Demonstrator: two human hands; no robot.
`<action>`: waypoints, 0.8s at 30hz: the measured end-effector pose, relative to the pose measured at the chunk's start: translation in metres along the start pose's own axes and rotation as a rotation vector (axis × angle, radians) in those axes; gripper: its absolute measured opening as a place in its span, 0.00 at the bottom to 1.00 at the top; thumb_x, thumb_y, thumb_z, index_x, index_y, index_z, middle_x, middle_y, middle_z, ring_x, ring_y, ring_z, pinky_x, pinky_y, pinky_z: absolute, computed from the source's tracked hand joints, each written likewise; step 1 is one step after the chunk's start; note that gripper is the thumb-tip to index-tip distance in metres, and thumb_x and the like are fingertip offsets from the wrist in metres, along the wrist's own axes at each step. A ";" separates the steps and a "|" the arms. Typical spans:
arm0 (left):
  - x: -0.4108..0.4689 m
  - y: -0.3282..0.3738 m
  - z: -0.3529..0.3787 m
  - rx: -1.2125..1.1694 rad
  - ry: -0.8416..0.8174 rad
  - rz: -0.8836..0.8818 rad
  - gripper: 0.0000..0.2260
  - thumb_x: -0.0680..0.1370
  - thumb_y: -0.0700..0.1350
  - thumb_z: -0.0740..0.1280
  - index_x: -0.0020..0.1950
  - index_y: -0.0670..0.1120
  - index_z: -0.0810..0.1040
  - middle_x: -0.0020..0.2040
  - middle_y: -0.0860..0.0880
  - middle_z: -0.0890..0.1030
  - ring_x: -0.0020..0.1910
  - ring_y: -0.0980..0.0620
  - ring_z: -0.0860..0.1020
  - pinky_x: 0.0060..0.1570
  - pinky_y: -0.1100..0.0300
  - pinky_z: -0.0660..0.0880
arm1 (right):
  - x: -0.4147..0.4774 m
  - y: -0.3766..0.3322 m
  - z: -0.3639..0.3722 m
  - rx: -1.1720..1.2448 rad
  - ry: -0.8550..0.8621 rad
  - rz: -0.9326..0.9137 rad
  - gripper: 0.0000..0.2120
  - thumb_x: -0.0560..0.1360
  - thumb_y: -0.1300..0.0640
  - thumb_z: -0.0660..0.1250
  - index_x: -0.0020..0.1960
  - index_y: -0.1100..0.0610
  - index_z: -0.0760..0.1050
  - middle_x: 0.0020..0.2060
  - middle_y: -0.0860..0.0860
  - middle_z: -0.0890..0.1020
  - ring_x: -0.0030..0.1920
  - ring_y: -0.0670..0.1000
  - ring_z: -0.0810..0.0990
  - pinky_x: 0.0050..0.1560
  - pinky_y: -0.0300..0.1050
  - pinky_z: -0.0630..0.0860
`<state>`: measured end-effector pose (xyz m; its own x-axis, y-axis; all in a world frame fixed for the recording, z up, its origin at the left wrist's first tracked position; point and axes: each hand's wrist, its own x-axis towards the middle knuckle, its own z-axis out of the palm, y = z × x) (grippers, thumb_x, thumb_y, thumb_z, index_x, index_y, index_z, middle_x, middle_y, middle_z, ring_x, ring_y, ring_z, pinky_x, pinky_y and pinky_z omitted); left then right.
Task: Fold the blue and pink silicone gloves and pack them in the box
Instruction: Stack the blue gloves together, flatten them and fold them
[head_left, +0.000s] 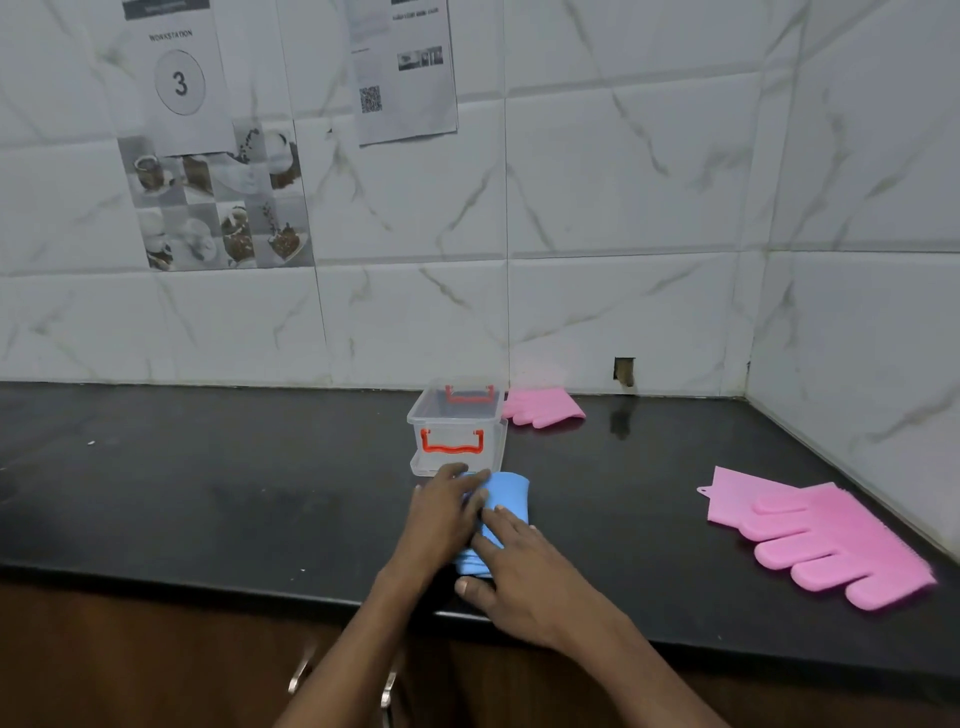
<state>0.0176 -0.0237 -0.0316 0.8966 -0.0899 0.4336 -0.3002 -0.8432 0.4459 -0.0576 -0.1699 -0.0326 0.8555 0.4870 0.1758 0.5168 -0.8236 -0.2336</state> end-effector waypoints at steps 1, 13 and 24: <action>-0.002 -0.005 -0.002 -0.071 -0.081 -0.011 0.17 0.83 0.47 0.59 0.71 0.53 0.73 0.73 0.48 0.68 0.70 0.50 0.68 0.70 0.56 0.62 | 0.000 0.003 -0.006 0.095 -0.022 -0.002 0.30 0.78 0.39 0.56 0.77 0.47 0.56 0.79 0.49 0.50 0.78 0.50 0.46 0.76 0.51 0.49; -0.013 -0.010 -0.014 -0.398 -0.062 -0.110 0.18 0.83 0.44 0.58 0.73 0.53 0.70 0.71 0.50 0.71 0.67 0.52 0.70 0.68 0.55 0.67 | 0.028 0.036 -0.026 1.210 0.223 0.563 0.26 0.73 0.49 0.72 0.60 0.67 0.71 0.50 0.56 0.82 0.49 0.51 0.83 0.50 0.50 0.83; -0.006 -0.035 -0.036 -0.428 0.286 -0.112 0.15 0.74 0.31 0.68 0.53 0.49 0.85 0.56 0.50 0.82 0.59 0.51 0.79 0.62 0.59 0.70 | 0.058 -0.012 0.009 0.593 0.358 0.358 0.25 0.78 0.49 0.64 0.74 0.50 0.65 0.66 0.52 0.66 0.64 0.50 0.71 0.65 0.42 0.68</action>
<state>0.0113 0.0255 -0.0220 0.8241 0.1865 0.5348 -0.3675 -0.5424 0.7555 -0.0132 -0.1292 -0.0287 0.9635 0.0141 0.2673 0.2272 -0.5709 -0.7889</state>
